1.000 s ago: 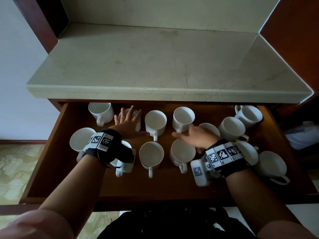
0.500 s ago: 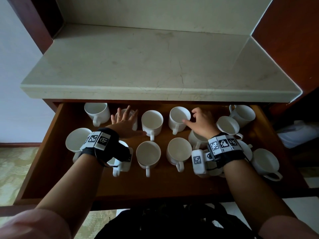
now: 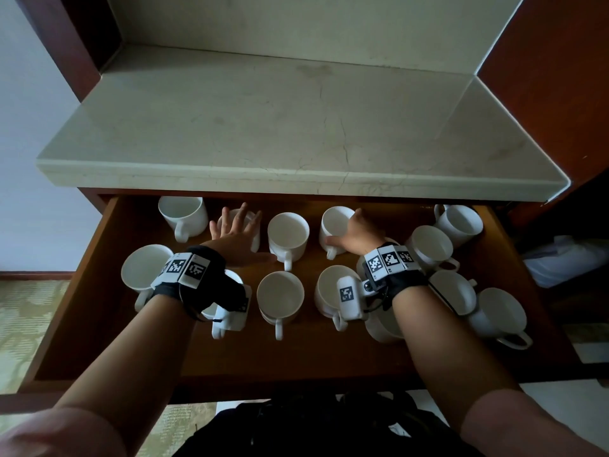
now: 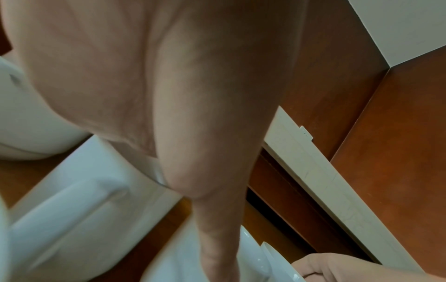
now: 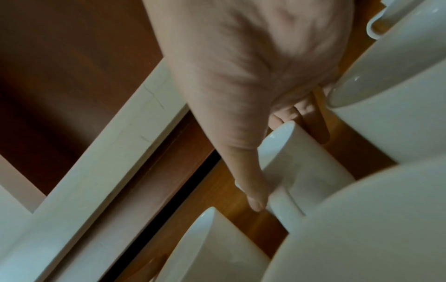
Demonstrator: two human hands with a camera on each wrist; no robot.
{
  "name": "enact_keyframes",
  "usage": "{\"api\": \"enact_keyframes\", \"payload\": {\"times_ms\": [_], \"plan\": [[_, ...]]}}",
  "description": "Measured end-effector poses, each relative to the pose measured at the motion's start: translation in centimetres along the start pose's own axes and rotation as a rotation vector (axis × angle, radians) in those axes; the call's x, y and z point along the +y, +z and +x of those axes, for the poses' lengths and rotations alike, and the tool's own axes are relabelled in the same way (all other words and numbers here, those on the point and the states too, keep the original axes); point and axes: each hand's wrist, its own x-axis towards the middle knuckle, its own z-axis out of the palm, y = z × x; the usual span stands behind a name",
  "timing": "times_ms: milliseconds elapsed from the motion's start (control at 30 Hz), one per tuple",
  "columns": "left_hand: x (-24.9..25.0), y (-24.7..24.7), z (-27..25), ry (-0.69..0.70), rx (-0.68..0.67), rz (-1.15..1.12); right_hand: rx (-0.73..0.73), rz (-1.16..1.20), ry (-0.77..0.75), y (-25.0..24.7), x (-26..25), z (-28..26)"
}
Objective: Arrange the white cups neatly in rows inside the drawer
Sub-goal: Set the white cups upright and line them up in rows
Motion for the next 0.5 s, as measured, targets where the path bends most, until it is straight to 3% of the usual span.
{"api": "enact_keyframes", "payload": {"times_ms": [500], "plan": [[-0.1,0.0,0.1,0.003,-0.011,-0.007,-0.055,0.118,-0.096,0.4,1.8,0.9]]}}
